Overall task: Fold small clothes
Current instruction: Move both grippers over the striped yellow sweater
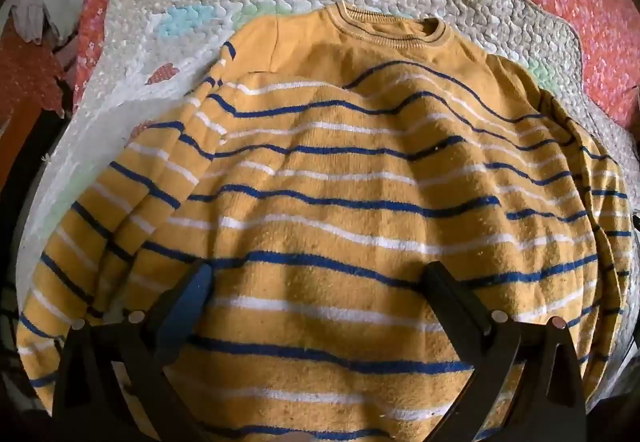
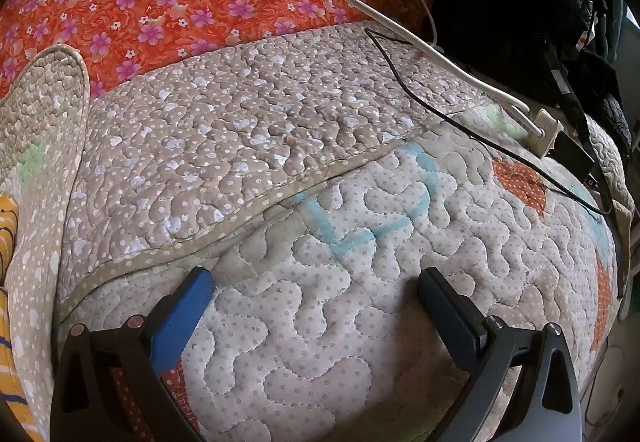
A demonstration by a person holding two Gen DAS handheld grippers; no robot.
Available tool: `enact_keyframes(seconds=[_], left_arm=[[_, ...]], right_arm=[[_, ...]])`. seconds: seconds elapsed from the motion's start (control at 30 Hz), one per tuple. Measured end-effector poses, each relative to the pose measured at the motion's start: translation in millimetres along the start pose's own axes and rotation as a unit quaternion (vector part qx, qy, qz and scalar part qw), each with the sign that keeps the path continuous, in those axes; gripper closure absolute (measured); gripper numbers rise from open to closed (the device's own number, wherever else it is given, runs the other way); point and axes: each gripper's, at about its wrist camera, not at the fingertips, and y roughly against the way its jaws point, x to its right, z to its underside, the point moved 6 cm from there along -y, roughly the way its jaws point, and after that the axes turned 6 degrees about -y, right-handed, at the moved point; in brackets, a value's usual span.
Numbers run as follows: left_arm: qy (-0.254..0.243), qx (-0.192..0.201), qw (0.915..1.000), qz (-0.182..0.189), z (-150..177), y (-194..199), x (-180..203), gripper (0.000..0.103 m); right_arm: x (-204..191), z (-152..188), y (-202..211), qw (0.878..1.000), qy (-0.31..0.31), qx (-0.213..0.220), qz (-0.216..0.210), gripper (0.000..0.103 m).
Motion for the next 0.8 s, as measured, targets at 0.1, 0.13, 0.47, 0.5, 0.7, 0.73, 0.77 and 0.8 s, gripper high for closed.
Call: enact_keyframes(seconds=[0.1, 0.13, 0.47, 0.5, 0.7, 0.73, 0.77, 0.8], left_arm=[[-0.007, 0.006, 1.0000, -0.003, 1, 3, 7, 0.000], [0.000, 0.008, 0.9999, 0.009, 4, 5, 5, 0.000], [0.007, -0.024, 0.9997, 0.004, 4, 11, -5, 0.000], [0.009, -0.027, 0.9996, 0.001, 4, 13, -5, 0.000], [0.009, -0.009, 0.9999, -0.004, 19, 54, -3, 0.002], [0.009, -0.002, 0.9999, -0.007, 23, 62, -4, 0.002], [0.009, 0.003, 0.9999, -0.008, 28, 68, -4, 0.002], [0.010, 0.005, 0.9999, -0.007, 31, 74, -5, 0.002]], right_arm=[[0, -1, 0, 1.000, 0.000, -0.006, -0.001, 0.000], [2, -1, 0, 1.000, -0.003, -0.006, -0.004, 0.000], [2, -3, 5, 1.000, -0.012, -0.003, -0.025, 0.000], [2, -3, 8, 0.999, -0.016, -0.004, -0.034, 0.000], [-29, 0, 69, 0.980, -0.080, 0.000, -0.184, 0.000], [-42, 3, 87, 0.976, -0.068, 0.017, -0.204, 0.000], [-59, 10, 109, 0.972, -0.047, 0.037, -0.225, 0.000], [-73, 20, 126, 0.970, -0.027, 0.052, -0.236, 0.000]])
